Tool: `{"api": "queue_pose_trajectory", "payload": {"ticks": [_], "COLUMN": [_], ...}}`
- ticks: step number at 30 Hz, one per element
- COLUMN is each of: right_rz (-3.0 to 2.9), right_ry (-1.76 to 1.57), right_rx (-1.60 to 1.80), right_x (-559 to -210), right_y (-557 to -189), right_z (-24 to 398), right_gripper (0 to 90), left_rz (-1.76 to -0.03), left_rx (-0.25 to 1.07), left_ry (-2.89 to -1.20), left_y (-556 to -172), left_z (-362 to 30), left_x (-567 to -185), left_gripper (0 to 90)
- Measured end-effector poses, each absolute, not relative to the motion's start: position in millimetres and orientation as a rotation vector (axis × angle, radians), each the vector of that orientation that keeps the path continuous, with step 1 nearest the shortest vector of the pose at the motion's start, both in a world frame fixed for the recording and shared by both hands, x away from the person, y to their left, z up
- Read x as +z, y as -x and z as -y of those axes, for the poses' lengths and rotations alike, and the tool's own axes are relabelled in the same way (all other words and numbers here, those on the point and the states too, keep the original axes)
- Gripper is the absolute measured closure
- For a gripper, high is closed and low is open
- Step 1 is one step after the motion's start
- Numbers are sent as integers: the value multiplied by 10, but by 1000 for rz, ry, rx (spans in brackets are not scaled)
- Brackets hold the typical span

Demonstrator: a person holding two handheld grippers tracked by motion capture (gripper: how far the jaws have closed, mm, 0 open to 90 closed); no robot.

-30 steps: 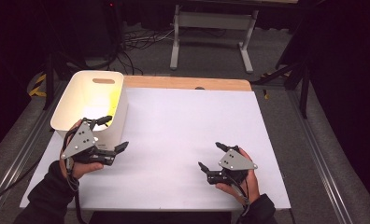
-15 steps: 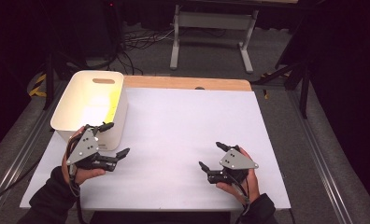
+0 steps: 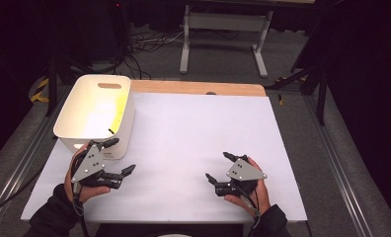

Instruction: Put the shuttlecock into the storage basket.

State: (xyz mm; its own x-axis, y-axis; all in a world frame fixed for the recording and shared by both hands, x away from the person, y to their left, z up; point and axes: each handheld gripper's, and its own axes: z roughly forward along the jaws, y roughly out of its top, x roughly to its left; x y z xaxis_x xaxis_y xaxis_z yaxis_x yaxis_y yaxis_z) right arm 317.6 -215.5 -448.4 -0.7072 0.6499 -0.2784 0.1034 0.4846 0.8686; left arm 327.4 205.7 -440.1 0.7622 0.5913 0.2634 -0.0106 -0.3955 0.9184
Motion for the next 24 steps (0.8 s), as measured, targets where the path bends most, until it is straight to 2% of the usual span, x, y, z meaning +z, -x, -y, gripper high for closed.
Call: {"api": "queue_pose_trajectory", "payload": {"ticks": [13, 24], "right_rz": [-2136, -2116], "right_ry": [-605, -639], "right_rx": [1195, 1216], "right_x": [-4512, -4549], "right_y": [-3161, -3169], "right_z": [2138, 2165], "right_gripper": [151, 141], "left_rz": [-449, -520], "left_rx": [674, 634], "left_ry": [-1956, -1951], "left_y": [-3231, -3205], "left_z": [-2062, -2134], "left_x": [-4683, -4862], "left_gripper": [64, 41]}}
